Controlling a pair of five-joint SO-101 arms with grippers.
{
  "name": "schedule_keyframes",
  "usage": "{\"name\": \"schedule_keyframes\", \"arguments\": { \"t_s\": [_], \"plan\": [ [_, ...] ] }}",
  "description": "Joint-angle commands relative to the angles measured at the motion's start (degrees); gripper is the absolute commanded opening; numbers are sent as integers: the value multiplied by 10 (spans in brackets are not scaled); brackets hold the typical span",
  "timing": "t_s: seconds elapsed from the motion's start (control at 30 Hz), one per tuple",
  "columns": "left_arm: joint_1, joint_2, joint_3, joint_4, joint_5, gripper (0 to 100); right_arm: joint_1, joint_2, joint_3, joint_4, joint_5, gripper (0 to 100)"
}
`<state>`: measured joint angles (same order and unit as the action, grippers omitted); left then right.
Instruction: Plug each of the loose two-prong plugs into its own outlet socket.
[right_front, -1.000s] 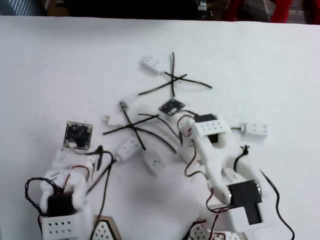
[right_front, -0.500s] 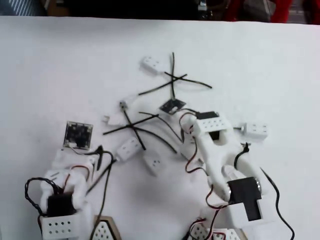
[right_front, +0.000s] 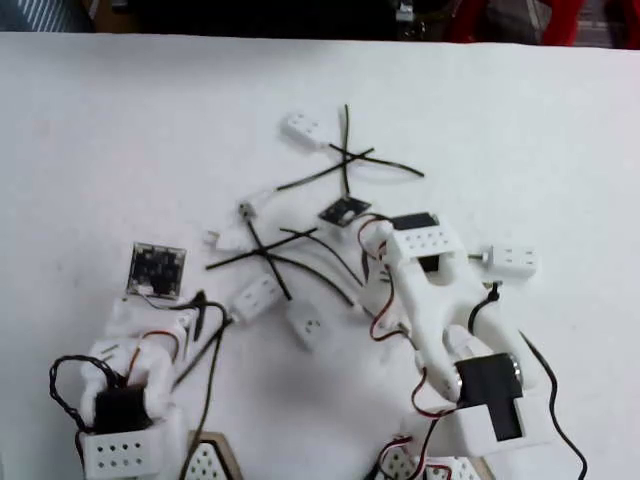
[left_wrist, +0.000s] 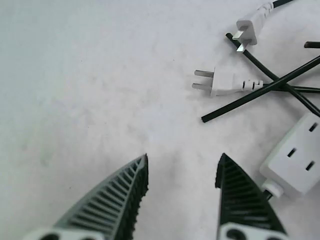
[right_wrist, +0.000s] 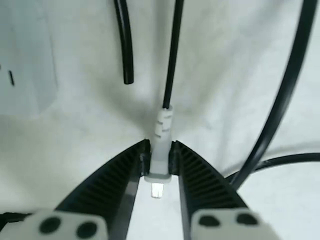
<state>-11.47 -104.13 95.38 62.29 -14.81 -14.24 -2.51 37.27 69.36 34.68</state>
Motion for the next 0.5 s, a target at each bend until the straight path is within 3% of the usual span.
{"name": "schedule_keyframes", "arguments": {
  "t_s": [0.0, 0.47],
  "plan": [
    [-3, -2, -4, -13, -7, 229, 3, -15, -18, 7, 6, 63],
    [-3, -2, -4, -13, -7, 229, 3, -14, 4, 8, 25, 66]
  ]
}}
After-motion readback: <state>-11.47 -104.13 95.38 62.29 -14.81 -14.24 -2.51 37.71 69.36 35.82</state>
